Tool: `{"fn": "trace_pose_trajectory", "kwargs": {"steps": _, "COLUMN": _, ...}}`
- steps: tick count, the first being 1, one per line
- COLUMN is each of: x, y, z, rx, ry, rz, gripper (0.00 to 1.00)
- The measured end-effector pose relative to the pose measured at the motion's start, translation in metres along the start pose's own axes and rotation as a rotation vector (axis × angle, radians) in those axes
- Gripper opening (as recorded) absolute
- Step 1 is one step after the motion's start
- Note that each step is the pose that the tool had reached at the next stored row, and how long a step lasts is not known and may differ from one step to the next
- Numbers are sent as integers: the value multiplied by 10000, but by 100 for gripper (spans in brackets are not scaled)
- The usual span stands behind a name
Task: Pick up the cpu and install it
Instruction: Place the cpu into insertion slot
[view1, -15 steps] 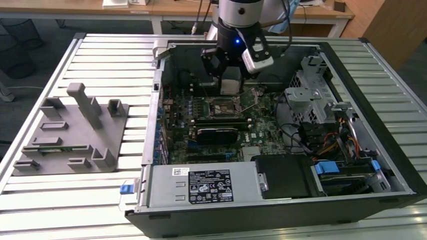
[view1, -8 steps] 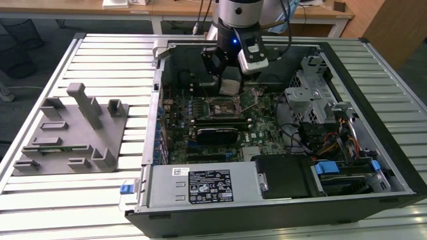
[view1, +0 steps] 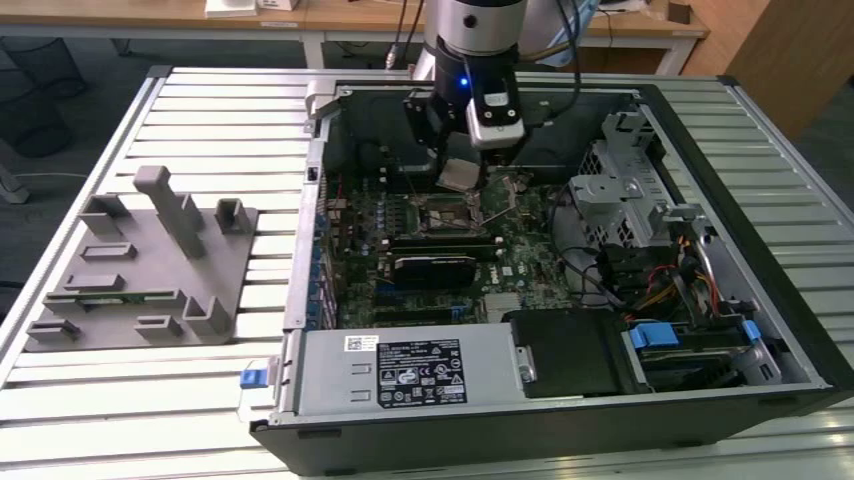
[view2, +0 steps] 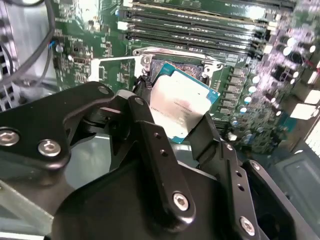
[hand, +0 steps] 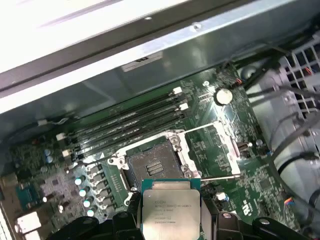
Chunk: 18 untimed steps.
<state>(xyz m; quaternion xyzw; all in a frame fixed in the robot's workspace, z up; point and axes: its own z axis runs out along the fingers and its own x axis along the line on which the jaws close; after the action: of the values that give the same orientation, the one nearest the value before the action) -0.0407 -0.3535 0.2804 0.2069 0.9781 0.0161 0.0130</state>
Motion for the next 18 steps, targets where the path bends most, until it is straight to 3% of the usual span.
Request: {"fn": "trace_pose_trajectory", "kwargs": {"steps": 18, "x": 0, "y": 0, "z": 10, "rx": 61, "ry": -121, "rz": 3273, "gripper": 55}}
